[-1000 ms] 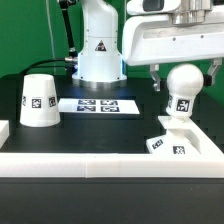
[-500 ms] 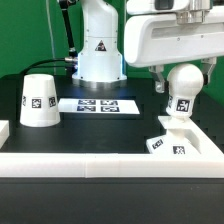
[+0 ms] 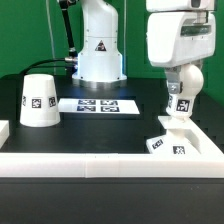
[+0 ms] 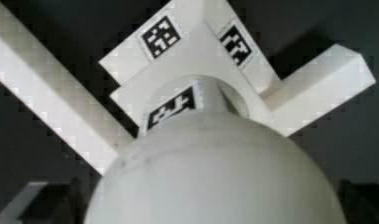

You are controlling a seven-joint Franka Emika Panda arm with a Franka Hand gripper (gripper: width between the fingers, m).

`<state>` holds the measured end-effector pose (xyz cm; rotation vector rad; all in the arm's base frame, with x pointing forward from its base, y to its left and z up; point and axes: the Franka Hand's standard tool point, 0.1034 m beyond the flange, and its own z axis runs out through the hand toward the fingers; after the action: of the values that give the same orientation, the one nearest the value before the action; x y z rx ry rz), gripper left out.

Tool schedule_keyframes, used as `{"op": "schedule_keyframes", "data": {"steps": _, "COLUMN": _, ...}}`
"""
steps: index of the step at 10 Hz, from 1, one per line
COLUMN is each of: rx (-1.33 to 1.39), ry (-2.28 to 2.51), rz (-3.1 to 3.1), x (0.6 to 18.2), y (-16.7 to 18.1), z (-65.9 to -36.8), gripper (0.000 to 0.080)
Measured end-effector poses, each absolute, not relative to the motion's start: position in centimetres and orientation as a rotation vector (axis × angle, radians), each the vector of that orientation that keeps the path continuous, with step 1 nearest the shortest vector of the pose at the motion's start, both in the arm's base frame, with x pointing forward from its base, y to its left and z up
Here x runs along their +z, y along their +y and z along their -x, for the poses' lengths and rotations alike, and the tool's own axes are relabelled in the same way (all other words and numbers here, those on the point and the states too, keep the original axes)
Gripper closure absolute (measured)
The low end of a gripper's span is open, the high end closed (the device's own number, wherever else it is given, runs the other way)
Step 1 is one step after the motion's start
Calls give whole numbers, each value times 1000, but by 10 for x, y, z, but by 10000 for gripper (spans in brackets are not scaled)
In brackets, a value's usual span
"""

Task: Assemble lamp

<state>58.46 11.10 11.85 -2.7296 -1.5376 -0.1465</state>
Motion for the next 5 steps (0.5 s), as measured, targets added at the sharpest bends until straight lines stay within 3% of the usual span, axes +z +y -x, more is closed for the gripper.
{"op": "schedule_keyframes", "data": {"steps": 3, "rx": -137, "ry": -1642, "rz": 2674, "x": 118, "y": 110, "z": -584, "gripper": 101}}
{"op": "schedule_keyframes", "data": {"steps": 4, "rx": -137, "ry": -1639, "rz": 2676, "x": 118, "y": 110, "z": -584, "gripper": 215}}
{"op": "schedule_keyframes", "data": {"steps": 5, "rx": -137, "ry": -1639, "rz": 2676, "x": 118, "y": 110, "z": -584, "gripper": 223}}
